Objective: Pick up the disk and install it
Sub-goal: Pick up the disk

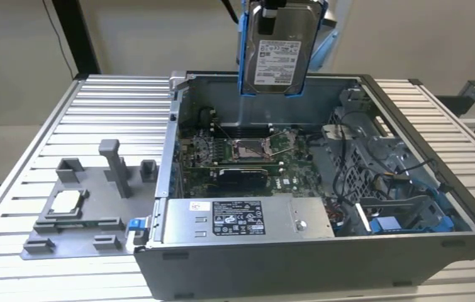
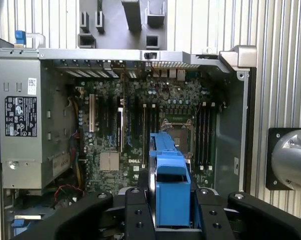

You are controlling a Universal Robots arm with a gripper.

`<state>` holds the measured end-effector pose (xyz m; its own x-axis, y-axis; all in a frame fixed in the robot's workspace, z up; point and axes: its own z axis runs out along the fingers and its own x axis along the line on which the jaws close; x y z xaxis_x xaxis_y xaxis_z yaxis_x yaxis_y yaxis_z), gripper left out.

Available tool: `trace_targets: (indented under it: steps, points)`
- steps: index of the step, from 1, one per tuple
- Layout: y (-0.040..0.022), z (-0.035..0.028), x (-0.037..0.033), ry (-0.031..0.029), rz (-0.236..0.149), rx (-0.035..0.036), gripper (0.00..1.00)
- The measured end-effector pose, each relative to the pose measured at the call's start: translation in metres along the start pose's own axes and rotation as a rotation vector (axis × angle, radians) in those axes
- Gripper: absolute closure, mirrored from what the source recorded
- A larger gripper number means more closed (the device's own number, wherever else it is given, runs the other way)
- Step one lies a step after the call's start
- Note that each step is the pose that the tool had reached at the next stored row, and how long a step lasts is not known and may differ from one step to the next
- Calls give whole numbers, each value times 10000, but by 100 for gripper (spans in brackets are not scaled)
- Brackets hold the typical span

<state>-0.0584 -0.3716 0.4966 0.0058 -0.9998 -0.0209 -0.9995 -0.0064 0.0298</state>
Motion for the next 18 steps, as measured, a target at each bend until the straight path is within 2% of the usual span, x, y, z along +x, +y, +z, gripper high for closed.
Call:
trace_targets:
  steps: [10,18]
  points:
    - [-15,0,0,-1,-3,0,100]
    - [-129,-4,1,-1,-1,0,100]
